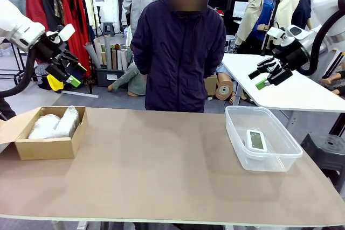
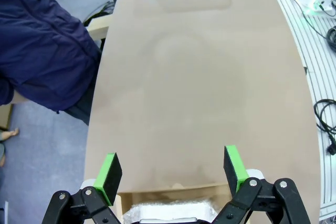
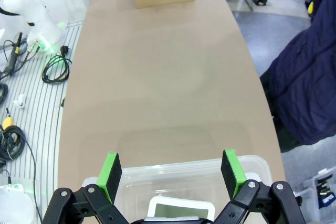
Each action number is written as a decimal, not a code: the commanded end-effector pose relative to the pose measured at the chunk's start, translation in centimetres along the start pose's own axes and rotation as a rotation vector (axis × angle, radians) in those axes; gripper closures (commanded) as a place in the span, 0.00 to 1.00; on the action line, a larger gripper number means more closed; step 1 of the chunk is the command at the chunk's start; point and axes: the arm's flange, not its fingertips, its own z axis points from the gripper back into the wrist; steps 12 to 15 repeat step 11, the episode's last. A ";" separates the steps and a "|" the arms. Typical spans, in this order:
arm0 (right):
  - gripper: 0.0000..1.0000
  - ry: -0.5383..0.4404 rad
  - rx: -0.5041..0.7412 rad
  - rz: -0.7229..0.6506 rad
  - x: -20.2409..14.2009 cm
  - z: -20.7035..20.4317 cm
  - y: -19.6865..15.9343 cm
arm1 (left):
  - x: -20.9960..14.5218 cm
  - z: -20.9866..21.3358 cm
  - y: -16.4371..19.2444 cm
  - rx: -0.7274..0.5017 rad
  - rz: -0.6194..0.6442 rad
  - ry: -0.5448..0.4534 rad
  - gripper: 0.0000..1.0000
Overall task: Separate and place wrapped and unwrapped clocks.
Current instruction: If the picked Digital clock is wrapped, place it in the Package Box ; if not, place it in the Organizing box.
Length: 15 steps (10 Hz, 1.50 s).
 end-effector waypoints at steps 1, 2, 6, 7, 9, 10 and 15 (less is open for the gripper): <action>0.00 0.018 -0.011 0.024 -0.1 -0.1 0.3 | 0.0 0.0 0.0 0.000 -0.011 -0.001 0.00; 0.00 0.018 -0.011 0.024 -0.1 -0.1 0.3 | 0.0 0.0 0.0 0.000 -0.011 -0.001 0.00; 0.00 0.018 -0.011 0.024 -0.1 -0.1 0.3 | 0.0 0.0 0.0 0.000 -0.011 -0.001 0.00; 0.00 0.018 -0.011 0.024 -0.1 -0.1 0.3 | 0.0 0.0 0.0 0.000 -0.011 -0.001 0.00; 0.00 0.018 -0.011 0.024 -0.1 -0.1 0.3 | 0.0 0.0 0.0 0.000 -0.011 -0.001 0.00; 0.00 0.018 -0.011 0.024 -0.1 -0.1 0.3 | 0.0 0.0 0.0 0.000 -0.011 -0.001 0.00; 0.00 0.018 -0.011 0.024 -0.1 -0.1 0.3 | 0.0 0.0 0.0 0.000 -0.011 -0.001 0.00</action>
